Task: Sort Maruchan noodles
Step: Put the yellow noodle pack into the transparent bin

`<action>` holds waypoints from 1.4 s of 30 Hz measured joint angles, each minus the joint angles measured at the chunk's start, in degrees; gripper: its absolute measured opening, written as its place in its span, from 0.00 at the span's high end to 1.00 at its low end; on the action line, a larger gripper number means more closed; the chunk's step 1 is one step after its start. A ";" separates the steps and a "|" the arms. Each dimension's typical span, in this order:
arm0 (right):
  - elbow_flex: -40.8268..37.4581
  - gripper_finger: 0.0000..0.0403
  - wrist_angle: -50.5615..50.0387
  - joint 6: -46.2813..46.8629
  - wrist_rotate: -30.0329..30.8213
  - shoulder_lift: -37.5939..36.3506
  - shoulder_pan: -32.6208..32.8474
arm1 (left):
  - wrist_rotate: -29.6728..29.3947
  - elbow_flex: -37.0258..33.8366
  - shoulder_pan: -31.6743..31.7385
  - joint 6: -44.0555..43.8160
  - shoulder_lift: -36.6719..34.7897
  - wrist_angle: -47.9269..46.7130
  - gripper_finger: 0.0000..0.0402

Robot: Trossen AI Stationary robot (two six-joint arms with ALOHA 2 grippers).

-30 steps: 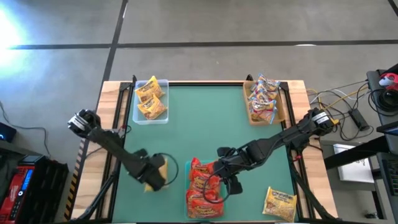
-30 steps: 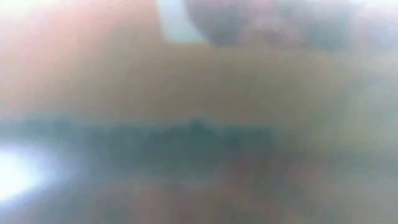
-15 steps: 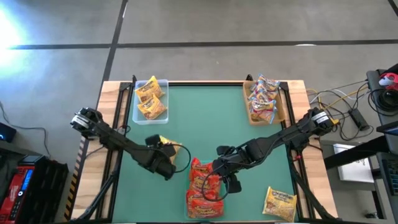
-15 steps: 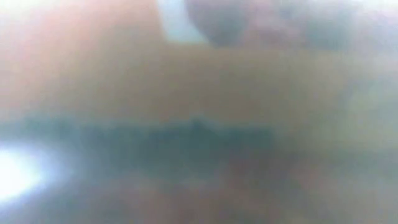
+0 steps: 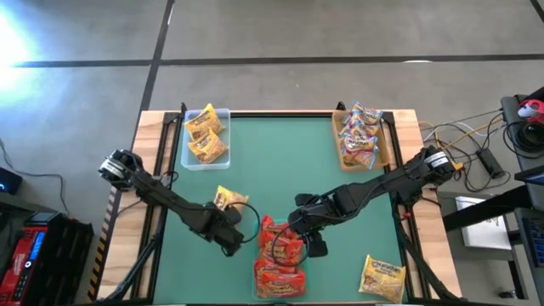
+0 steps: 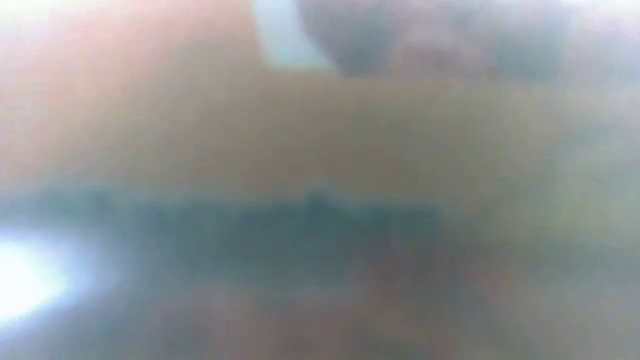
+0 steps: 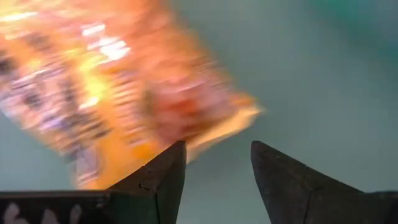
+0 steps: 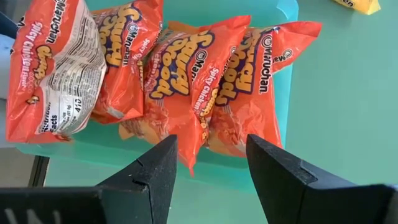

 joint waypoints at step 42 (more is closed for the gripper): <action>0.00 0.55 0.02 1.62 -0.04 0.00 -0.11 | -8.04 -0.25 -1.83 -17.07 0.99 -32.95 0.59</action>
